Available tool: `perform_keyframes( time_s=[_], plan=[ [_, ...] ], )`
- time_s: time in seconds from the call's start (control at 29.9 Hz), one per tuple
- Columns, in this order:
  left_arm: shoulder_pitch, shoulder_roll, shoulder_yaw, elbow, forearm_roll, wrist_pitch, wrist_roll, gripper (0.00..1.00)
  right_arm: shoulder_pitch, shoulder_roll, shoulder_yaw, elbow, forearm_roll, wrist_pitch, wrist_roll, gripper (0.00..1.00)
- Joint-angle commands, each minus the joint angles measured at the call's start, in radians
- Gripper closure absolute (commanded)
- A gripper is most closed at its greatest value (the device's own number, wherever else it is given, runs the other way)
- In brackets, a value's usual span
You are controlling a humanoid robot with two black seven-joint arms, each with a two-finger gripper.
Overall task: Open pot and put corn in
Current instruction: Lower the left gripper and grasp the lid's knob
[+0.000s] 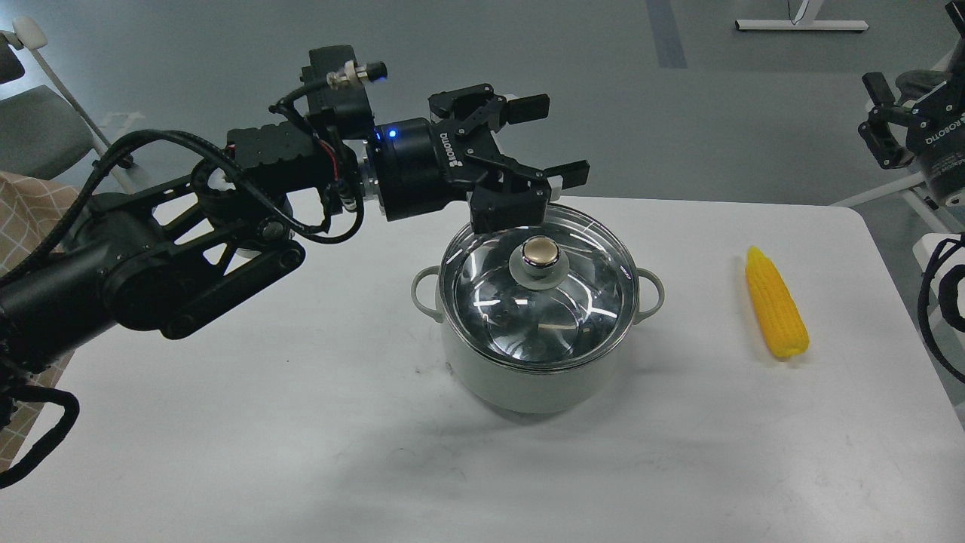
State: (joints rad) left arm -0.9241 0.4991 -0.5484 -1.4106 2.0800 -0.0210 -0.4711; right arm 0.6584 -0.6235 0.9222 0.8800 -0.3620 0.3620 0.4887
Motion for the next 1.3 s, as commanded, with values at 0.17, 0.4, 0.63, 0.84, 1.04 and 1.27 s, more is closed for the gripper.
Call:
perform_keyframes(
  time_s=[0.17,0.4,0.63,0.84,1.04,1.27],
  plan=[
    [0.03,-0.013,0.1,0.084,0.102,0.01,-0.001,0.04,-0.022,0.002,0.027,0.002,0.0,0.002,0.0,0.0],
    [0.028,-0.042,0.125,0.139,0.102,0.009,0.002,0.04,-0.031,0.004,0.035,0.002,0.0,0.0,0.0,0.0],
    [0.044,-0.083,0.146,0.194,0.102,0.009,0.006,0.04,-0.031,0.005,0.037,0.004,0.0,0.0,0.0,0.0],
    [0.045,-0.088,0.168,0.2,0.102,0.009,0.006,0.05,-0.031,0.005,0.037,0.004,0.0,0.0,0.0,0.0],
    [0.056,-0.096,0.176,0.219,0.102,0.009,0.006,0.1,-0.034,0.005,0.04,0.002,0.0,0.0,0.0,0.0],
    [0.057,-0.116,0.177,0.236,0.102,0.009,0.006,0.18,-0.034,0.005,0.04,0.002,0.0,0.0,0.0,0.0]
  ],
)
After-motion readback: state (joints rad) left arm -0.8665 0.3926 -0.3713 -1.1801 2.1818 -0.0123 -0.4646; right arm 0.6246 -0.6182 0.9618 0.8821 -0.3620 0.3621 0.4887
